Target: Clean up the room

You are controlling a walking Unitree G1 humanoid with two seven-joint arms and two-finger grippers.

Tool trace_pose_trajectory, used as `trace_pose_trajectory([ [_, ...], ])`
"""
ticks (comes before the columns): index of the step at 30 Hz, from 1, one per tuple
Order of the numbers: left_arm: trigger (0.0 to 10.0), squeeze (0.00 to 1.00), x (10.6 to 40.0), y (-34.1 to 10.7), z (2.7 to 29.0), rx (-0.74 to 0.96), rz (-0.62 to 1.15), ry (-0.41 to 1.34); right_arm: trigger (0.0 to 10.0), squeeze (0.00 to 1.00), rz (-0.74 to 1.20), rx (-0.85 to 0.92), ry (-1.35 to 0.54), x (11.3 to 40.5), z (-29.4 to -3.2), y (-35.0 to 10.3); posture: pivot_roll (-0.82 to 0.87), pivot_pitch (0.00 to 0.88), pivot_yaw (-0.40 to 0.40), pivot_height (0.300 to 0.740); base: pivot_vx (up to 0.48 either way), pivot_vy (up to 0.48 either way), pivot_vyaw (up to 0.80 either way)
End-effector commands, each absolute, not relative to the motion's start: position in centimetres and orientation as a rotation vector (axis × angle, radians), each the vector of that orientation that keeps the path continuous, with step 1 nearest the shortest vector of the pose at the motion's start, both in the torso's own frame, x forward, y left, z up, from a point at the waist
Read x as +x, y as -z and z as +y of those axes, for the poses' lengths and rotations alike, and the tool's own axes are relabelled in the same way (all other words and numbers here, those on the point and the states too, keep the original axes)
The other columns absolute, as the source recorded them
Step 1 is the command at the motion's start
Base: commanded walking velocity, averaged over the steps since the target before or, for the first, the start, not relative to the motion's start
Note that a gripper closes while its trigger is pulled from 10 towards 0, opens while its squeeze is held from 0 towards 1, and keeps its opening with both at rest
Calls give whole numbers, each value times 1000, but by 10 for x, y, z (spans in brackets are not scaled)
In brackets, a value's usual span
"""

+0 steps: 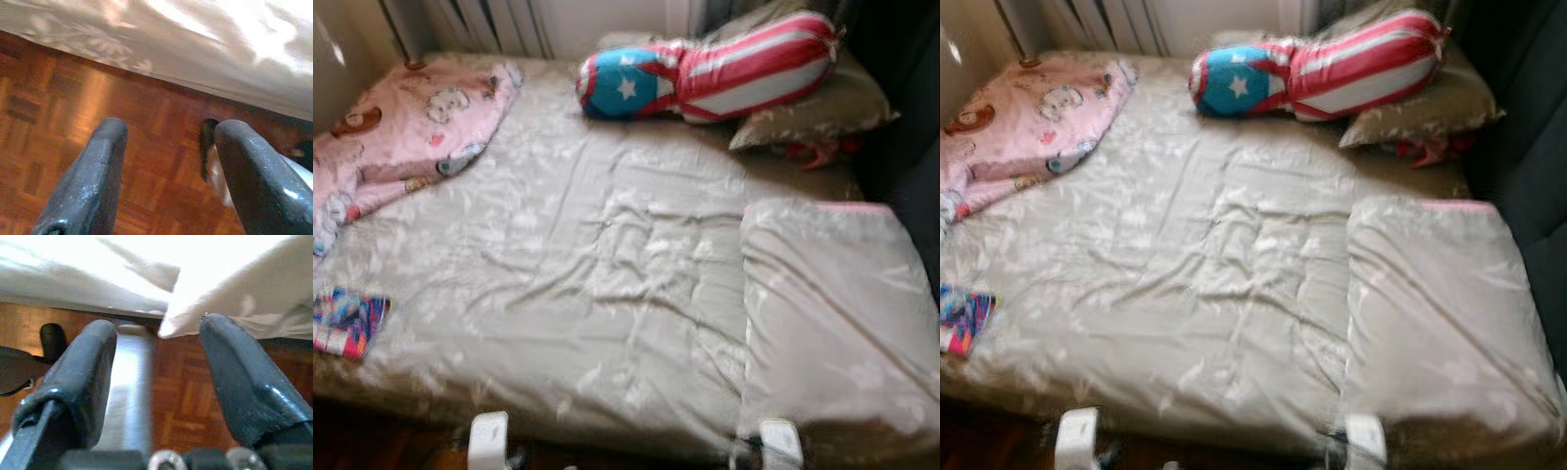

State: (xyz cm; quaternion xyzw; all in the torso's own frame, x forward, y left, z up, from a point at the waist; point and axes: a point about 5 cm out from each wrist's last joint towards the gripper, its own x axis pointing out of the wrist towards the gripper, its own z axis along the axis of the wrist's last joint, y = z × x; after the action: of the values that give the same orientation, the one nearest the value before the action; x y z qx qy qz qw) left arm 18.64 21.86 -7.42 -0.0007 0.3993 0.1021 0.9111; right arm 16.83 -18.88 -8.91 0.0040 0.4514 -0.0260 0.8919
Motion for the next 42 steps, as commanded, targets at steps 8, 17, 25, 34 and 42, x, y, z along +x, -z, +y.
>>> trace_pose_trajectory([
  [8,10000,0,176,81,215,-6,868,-205,10000,0,972,-15,60,158,-197,92,-103,170,31,740,0,388,0],
  [17,10000,0,176,81,215,-6,872,-206,10000,0,972,-12,59,157,-195,93,-104,172,32,740,0,387,0],
  [25,10000,0,177,81,213,-9,872,-206,10000,0,973,-14,60,157,-197,93,-105,172,27,740,0,387,0],
  [34,10000,0,175,81,213,-14,876,-204,10000,0,962,-7,68,158,-197,92,-110,167,27,740,0,385,0],
  [42,10000,0,175,81,213,-14,876,-204,10000,0,962,-7,68,158,-197,92,-110,167,27,740,0,386,0],
])
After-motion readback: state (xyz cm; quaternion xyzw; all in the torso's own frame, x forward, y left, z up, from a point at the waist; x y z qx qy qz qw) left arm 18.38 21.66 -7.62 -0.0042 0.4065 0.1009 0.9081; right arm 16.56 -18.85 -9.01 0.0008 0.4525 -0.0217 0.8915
